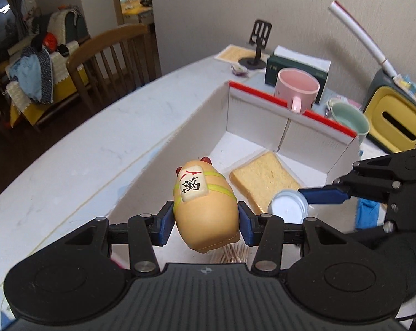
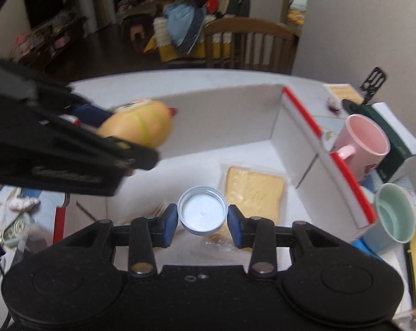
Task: Organize objects
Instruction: 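Carry the lucky-cat toy and metal lid with both tools into the red shoebox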
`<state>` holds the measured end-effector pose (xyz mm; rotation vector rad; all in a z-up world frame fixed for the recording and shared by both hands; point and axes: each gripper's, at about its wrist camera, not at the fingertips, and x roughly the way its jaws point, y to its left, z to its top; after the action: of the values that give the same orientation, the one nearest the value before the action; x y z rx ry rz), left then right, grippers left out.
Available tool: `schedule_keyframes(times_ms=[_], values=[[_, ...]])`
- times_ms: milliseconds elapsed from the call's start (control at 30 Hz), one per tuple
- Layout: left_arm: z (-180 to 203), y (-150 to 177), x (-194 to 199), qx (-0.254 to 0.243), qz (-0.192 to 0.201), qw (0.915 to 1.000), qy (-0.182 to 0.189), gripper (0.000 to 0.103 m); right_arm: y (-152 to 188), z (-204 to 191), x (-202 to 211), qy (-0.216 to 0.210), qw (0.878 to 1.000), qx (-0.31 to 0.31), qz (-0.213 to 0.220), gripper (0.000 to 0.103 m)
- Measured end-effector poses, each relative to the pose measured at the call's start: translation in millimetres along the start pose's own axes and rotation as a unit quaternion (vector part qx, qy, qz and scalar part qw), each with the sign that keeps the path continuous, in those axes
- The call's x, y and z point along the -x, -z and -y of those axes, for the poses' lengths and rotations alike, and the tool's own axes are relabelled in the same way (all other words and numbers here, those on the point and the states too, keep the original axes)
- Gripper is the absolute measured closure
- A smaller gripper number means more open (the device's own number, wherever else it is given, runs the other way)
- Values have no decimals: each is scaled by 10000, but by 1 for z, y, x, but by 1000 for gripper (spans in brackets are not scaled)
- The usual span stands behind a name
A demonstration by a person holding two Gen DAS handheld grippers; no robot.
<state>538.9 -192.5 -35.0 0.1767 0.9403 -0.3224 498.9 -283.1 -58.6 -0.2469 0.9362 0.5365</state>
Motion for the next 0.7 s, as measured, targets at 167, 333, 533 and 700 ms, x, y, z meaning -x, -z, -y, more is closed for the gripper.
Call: schedule_keyframes(times_ms=[167, 333, 533, 700], values=[[2, -3, -24, -162, -269, 9995, -25, 56, 3, -10, -11, -45, 9993, 294, -223, 65], [3, 0, -43, -204, -506, 9985, 22, 56, 4, -17, -21, -117, 9981, 424, -429, 65], [2, 5, -64, -244, -822, 9963, 26, 55, 3, -16, -33, -239, 9966, 416, -664, 65], [0, 5, -75, -160, -1034, 9945, 80, 55, 4, -13, -44, -265, 9956, 257, -864, 65]])
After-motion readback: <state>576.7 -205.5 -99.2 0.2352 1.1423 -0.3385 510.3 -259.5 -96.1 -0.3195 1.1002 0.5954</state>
